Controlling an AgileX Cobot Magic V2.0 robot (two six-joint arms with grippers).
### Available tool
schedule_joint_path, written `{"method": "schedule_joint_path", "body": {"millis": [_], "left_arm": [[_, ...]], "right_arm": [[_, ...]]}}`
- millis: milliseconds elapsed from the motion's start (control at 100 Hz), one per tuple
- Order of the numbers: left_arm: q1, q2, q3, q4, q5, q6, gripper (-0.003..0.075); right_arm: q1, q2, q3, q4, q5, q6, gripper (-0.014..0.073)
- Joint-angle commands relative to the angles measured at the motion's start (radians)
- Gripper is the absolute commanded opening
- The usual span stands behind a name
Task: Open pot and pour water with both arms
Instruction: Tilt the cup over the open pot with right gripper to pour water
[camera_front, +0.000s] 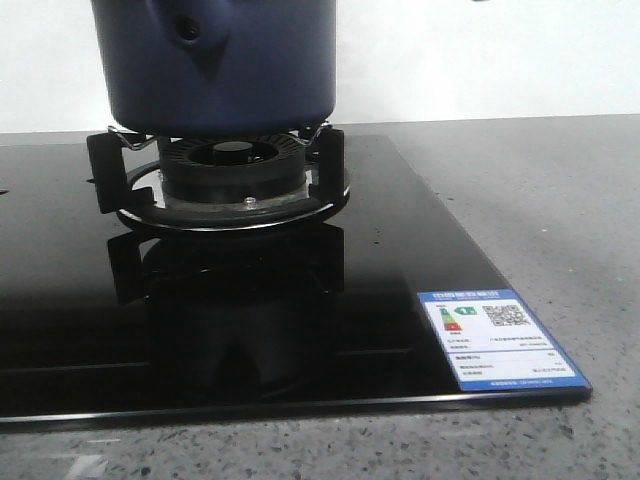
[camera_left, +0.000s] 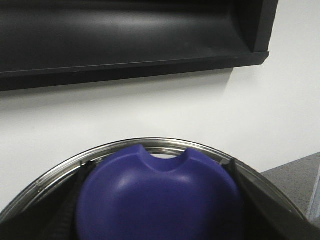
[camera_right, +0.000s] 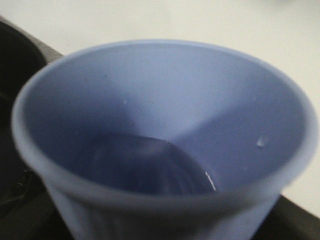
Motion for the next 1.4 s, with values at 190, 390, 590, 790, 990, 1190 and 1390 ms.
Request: {"method": "schedule_joint_path", "body": {"millis": [190,390,590,790,990,1190,1390], "left_arm": [[0.003,-0.030,-0.037,0.013,-0.116,0.000,0.0362],[0.003,-0.030,-0.037,0.013,-0.116,0.000,0.0362],[0.003,-0.030,-0.037,0.013,-0.116,0.000,0.0362],[0.003,-0.030,-0.037,0.013,-0.116,0.000,0.0362],[0.003,-0.030,-0.037,0.013,-0.116,0.000,0.0362],[0.003,-0.030,-0.037,0.013,-0.116,0.000,0.0362],[0.003,-0.030,-0.037,0.013,-0.116,0.000,0.0362]], "right_arm": [[0.146,0.100,-0.260,-0.285,0.167,0.001,0.0339],[0.232,0.179,-0.355,-0.554,0.306,0.001,0.0339],[0.282,0.219,-0.359,-0.778,0.328,0.001,0.0339],[0.285,0.236,-0.359,-0.931,0.332,0.001,0.0339],[0.285,0.236,-0.359,-1.058,0.329,0.001,0.0339],[0.285,0.236,-0.359,-1.157,0.329,0.001,0.0339],[0.285,0.236,-0.359,-1.245,0.329,0.001,0.0339]]}}
